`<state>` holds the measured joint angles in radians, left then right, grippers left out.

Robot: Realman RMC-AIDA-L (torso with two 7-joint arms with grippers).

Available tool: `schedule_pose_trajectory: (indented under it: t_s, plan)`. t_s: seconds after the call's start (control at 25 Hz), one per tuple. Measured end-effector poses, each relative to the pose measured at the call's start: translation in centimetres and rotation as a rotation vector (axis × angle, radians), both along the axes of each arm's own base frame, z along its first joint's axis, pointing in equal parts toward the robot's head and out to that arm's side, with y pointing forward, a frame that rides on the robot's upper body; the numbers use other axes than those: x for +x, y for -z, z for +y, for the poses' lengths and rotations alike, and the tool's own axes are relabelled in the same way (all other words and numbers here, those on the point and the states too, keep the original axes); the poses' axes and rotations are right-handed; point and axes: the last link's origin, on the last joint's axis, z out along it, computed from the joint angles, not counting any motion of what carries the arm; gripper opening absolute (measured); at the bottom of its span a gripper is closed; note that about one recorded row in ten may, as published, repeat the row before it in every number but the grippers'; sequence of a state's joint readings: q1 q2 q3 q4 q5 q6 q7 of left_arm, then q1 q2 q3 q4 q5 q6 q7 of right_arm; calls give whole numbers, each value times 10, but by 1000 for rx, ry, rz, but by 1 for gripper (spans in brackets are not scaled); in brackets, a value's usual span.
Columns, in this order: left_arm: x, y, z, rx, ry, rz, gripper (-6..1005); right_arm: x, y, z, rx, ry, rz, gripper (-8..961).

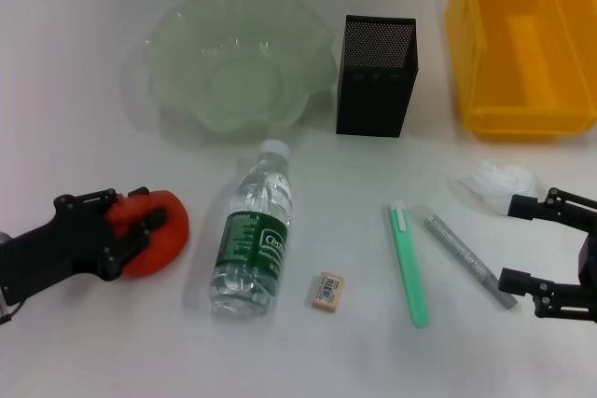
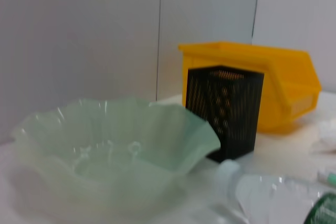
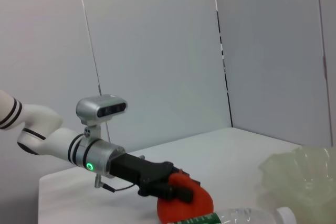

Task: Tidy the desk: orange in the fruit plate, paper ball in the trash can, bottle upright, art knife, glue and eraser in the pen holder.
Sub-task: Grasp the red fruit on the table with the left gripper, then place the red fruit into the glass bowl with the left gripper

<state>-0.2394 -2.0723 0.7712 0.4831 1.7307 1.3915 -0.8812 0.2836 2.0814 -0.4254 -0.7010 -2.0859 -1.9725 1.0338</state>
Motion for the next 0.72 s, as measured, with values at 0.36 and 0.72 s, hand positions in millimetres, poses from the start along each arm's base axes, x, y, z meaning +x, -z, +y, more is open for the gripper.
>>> schedule_pose_trajectory:
  t_s: [0.36, 0.72]
  plan:
    - [36, -31, 20, 129, 141, -168, 245, 3, -2, -6, 2, 13, 6, 842]
    - [119, -8, 123, 140, 189, -231, 149, 4, -1, -8, 2, 16, 9, 842]
